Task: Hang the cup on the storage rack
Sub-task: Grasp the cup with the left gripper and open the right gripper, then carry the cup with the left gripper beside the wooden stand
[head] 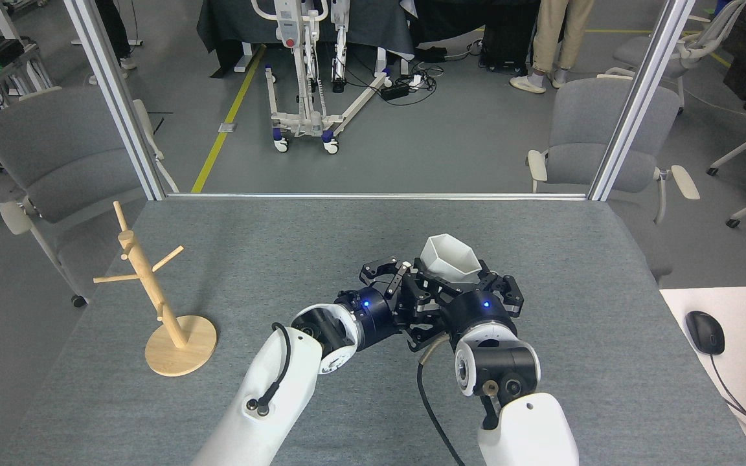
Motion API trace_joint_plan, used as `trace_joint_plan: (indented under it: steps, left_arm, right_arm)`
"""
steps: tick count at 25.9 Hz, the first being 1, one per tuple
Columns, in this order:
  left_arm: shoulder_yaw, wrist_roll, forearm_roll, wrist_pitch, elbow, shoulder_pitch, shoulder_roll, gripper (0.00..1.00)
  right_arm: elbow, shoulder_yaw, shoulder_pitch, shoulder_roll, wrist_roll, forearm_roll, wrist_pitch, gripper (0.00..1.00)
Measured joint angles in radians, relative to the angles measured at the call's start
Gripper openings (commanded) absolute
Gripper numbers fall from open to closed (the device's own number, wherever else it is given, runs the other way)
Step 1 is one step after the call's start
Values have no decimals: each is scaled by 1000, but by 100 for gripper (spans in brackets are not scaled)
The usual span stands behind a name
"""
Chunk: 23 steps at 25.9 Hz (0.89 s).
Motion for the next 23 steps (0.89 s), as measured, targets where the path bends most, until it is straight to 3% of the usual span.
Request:
trace_joint_plan:
  steps: [17,23]
  left_arm:
    - [3,-1,1,1,2,1,0,0]
    - [3,-1,1,1,8,13,0,0]
  right_arm:
    - [33,-8,10,23,-280,-41,-7,97]
    - [34,-15,8,36,-556,-175,-2,97]
